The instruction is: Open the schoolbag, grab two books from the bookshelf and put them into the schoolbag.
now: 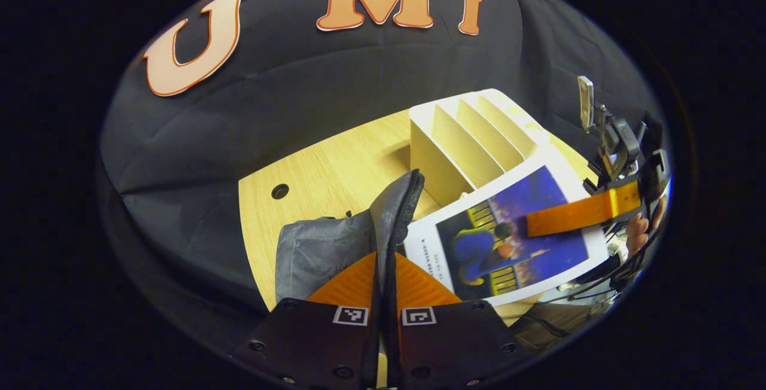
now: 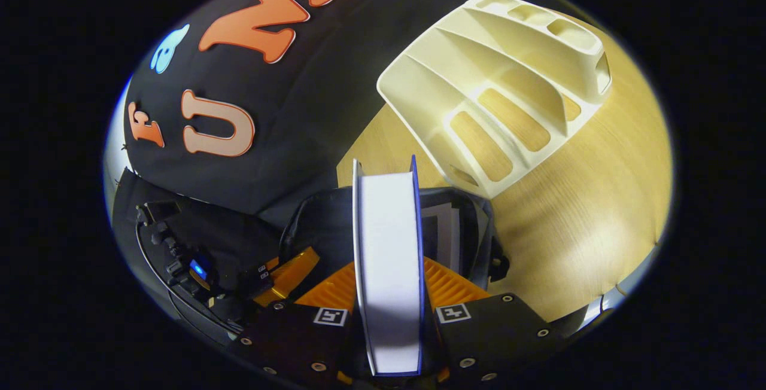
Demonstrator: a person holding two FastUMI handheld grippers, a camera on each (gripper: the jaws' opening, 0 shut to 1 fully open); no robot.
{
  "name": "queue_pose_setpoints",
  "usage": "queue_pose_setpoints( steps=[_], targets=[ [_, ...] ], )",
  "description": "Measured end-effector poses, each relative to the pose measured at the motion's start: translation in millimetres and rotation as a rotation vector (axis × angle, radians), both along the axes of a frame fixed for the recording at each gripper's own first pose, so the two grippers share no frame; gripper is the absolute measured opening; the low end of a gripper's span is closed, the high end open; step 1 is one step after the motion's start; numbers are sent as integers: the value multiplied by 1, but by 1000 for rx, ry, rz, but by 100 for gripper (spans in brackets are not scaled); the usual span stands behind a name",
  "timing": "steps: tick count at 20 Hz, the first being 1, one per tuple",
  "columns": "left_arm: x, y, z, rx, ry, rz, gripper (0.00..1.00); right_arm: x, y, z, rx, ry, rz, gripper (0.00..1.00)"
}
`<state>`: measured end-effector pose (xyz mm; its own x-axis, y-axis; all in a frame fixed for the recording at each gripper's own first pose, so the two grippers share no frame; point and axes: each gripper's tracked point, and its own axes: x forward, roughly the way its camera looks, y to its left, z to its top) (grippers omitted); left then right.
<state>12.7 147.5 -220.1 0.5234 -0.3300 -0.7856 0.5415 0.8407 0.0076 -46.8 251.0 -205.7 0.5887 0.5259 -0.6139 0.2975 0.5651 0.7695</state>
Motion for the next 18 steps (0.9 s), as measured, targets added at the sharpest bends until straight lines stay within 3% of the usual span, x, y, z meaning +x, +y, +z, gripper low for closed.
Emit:
queue_pose_setpoints(
  steps=[10,18],
  targets=[
    [-5,-23,18,-99,-18,-44,6,21,57,-41,158,18,-60,40],
    [-20,-42,24,-155,3,-83,6,33,84,-66,185,14,-60,40]
  ],
)
